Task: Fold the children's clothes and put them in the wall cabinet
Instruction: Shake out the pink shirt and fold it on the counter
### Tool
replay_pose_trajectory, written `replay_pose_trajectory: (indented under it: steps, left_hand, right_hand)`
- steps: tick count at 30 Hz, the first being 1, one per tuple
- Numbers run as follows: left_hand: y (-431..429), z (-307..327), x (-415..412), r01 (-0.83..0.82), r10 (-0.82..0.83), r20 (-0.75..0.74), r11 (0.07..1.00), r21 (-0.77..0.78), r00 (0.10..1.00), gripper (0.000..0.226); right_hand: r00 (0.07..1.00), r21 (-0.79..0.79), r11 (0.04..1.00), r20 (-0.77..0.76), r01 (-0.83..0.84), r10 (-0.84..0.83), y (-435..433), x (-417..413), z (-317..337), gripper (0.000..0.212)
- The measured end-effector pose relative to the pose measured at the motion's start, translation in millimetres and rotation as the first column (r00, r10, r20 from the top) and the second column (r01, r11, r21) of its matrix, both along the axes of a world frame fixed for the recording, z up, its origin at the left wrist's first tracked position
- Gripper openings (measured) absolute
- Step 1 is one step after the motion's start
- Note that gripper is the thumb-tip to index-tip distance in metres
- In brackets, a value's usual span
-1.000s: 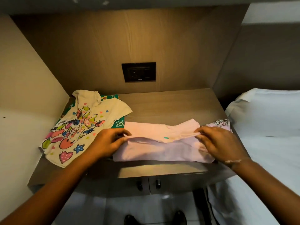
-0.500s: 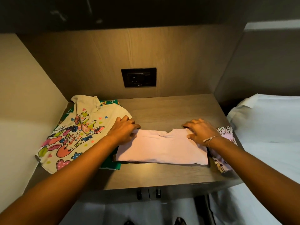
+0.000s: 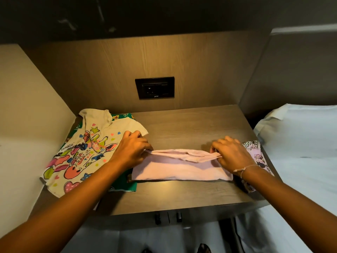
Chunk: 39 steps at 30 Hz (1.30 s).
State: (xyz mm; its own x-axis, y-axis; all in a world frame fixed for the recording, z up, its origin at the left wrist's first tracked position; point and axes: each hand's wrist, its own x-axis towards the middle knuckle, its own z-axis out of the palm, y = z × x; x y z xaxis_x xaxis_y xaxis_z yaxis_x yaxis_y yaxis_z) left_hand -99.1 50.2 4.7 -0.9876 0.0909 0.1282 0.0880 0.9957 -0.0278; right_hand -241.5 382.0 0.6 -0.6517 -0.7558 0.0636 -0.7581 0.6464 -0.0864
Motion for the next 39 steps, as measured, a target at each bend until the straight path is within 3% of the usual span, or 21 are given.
replay_pose_trajectory:
  steps: [3,6,9,11,15,18,22,29,33,36,39]
  left_hand:
    - [7.3,-3.2,27.9,0.102,-0.101,0.07,0.995,-0.013,0.992,0.025]
    - [10.6,-16.3,46.4,0.045,-0.043,0.243,0.999,-0.001,0.969,0.045]
    - [1.6,-12.4,42.8,-0.054,0.04,0.126,0.993,0.109,0.991,0.039]
    - [-1.4,-7.3,30.7,-0.068,0.067,0.133,0.998,0.009,0.989,0.038]
    - [6.1,-12.5,12.4,-0.038,0.078,0.315,0.991,-0.132,0.946,0.042]
    - [3.8,-11.7,7.3,-0.002,0.049,0.32,0.989,-0.146,0.946,0.032]
    - [-5.0,14.4,-11.8,-0.106,0.118,0.303,0.993,-0.057,0.946,0.019]
    - [25.2,55.2,-118.3,-0.025,0.059,0.158,0.978,-0.206,0.986,0.027]
    - [68.7,28.6,-147.2,-0.089,0.116,0.168,0.983,-0.16,0.979,0.034]
    - [94.9,8.0,-126.7,-0.103,0.1,0.161,0.995,0.01,0.982,0.039]
    - [99.2,-3.0,-63.5,0.054,-0.078,0.11,0.976,0.21,0.991,0.034]
  right_hand:
    - [0.996,0.105,0.991,0.033,-0.08,0.077,13.0,22.1,-5.2,0.028]
    - [0.991,0.197,0.974,0.092,-0.113,0.097,18.6,28.1,-6.3,0.042]
    - [0.993,0.067,0.995,0.093,-0.079,0.072,19.0,20.4,1.0,0.037]
    - [0.997,0.072,0.996,0.072,-0.045,0.04,13.4,12.4,4.1,0.035]
    - [0.996,0.282,0.959,0.083,-0.039,0.016,-6.3,11.3,1.3,0.038]
    - [0.997,0.224,0.975,0.07,-0.005,-0.011,-8.3,17.2,-3.6,0.025]
    - [0.978,0.148,0.982,0.15,0.119,-0.141,-0.4,28.8,-2.5,0.02]
    - [0.764,0.045,0.923,0.547,0.381,-0.342,-0.4,71.0,-18.8,0.025]
    - [0.678,-0.041,0.839,0.612,0.542,-0.407,-9.9,92.3,-30.9,0.029]
    - [0.742,-0.073,0.836,0.509,0.543,-0.437,-4.6,97.9,-31.1,0.032]
    - [0.856,-0.23,0.877,0.42,0.422,-0.302,22.2,98.2,-26.8,0.031]
